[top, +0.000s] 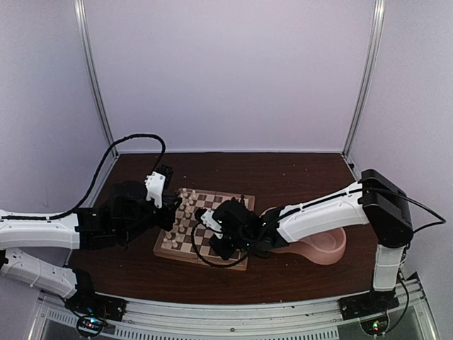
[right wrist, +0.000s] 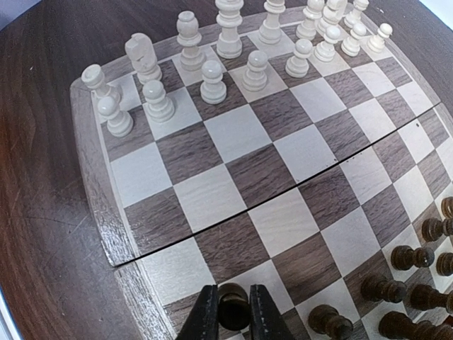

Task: Set up the chess pieces on the board
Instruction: Pick up the rook from the chessboard, then place the rook at h8.

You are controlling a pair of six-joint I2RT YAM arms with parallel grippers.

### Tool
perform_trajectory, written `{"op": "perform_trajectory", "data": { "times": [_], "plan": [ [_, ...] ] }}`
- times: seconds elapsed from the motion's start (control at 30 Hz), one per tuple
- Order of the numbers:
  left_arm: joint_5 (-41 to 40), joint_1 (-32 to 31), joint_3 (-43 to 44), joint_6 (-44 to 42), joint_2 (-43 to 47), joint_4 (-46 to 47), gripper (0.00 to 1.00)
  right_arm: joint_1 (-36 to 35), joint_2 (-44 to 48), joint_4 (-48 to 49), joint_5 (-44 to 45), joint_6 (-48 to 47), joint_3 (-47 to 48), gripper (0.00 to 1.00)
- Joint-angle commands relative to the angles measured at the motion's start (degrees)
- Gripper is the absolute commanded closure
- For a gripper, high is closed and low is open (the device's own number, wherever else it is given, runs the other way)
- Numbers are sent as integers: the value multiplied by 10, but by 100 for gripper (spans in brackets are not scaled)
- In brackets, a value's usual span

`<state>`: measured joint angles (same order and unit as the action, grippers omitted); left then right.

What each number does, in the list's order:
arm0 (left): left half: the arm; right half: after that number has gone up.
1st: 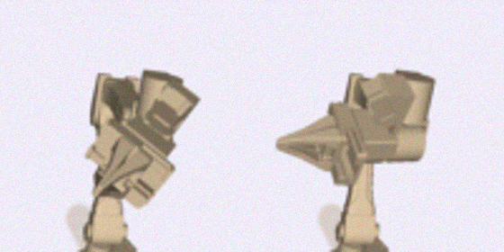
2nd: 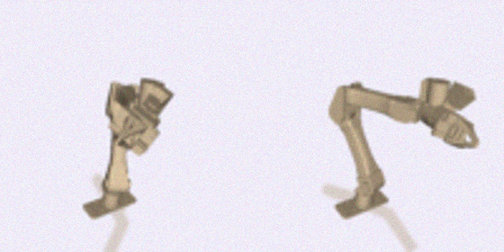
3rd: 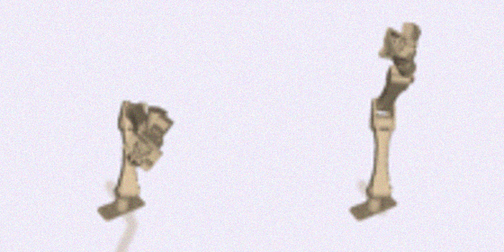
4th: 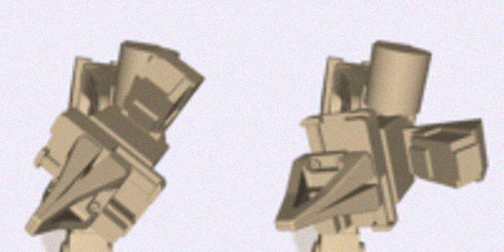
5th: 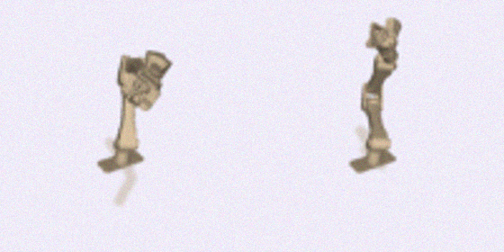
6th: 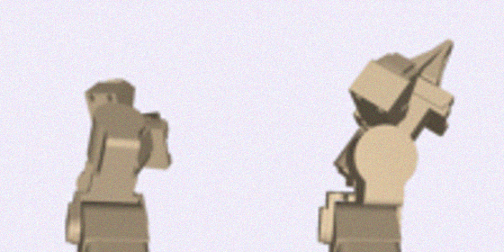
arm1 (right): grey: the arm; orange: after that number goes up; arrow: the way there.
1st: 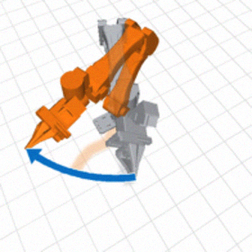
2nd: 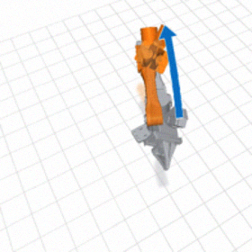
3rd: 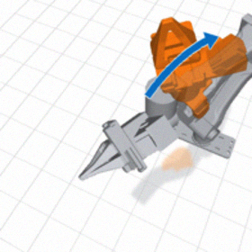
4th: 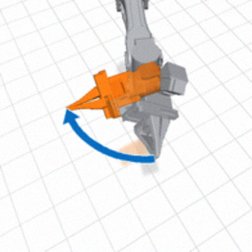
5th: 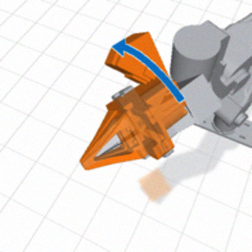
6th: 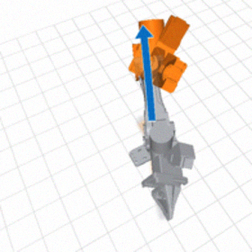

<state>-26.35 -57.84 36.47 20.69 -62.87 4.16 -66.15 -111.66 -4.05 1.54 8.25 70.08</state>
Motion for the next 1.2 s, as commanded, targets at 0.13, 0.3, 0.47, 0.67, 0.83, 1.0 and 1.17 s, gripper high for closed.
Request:
{"op": "perform_trajectory", "data": {
  "times": [0.13, 0.3, 0.47, 0.67, 0.83, 1.0, 1.17],
  "plan": [
    [-12, 3, -5, -8, 16, 14, 96, -1, 52, 20, -10, 6, -36, 89],
    [10, 2, -9, -13, 17, 23, 96, -2, 96, 31, -30, 12, -80, 89],
    [37, 2, -6, -14, 3, 33, 96, -1, 129, 15, -32, 8, -106, 89],
    [58, 2, -6, -21, -3, 43, 96, -2, 168, -9, -26, -2, -143, 89],
    [67, 2, -5, -28, -14, 50, 96, -1, 175, -4, -29, -4, -166, 89],
    [70, 3, -2, -30, -25, 49, 96, -1, 154, -14, -24, -10, -151, 89],
    [76, 2, 4, -32, -31, 45, 96, -2, 137, -21, -18, -15, -136, 89]
  ]
}}
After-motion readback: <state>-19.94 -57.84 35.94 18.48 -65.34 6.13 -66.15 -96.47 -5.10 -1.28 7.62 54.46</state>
